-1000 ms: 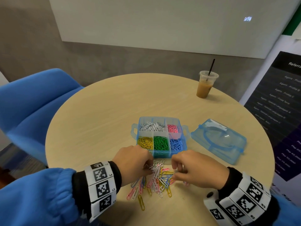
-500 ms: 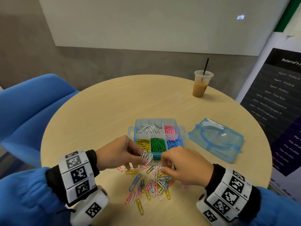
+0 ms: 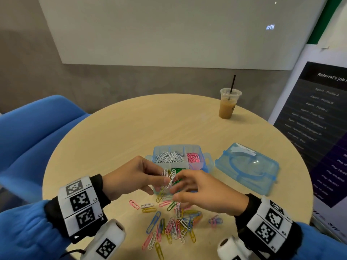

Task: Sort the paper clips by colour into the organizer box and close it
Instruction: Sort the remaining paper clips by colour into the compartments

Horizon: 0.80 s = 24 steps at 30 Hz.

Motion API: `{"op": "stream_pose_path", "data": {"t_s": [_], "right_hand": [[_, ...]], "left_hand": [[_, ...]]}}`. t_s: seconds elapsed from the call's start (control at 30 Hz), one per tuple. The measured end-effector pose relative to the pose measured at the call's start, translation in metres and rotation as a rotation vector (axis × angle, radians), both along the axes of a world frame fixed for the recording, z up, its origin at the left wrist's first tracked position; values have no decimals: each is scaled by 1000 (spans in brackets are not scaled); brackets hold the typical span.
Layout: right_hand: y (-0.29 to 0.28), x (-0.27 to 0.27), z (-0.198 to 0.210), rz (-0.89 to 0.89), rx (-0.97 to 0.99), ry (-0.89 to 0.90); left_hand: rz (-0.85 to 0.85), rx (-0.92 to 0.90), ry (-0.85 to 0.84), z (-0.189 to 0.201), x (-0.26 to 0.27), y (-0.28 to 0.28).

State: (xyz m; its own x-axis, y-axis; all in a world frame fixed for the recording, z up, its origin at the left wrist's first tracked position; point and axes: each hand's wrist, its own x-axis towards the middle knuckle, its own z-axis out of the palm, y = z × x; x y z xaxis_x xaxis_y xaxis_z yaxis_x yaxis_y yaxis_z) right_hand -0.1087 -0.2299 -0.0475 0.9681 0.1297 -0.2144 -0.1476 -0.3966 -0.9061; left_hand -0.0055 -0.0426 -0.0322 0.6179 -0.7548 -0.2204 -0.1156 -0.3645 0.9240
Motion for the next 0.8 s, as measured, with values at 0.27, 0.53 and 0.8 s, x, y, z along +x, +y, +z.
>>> {"op": "stream_pose_path", "data": {"t_s": [0.27, 0.53, 0.8], "right_hand": [[16, 27, 6, -126, 487, 25], [1, 77, 12, -266, 382, 49], [-24, 76, 15, -251, 139, 93]], "left_hand": [[246, -259, 117, 1, 13, -17], [402, -175, 225, -6, 61, -42], [414, 10, -76, -26, 75, -49]]}}
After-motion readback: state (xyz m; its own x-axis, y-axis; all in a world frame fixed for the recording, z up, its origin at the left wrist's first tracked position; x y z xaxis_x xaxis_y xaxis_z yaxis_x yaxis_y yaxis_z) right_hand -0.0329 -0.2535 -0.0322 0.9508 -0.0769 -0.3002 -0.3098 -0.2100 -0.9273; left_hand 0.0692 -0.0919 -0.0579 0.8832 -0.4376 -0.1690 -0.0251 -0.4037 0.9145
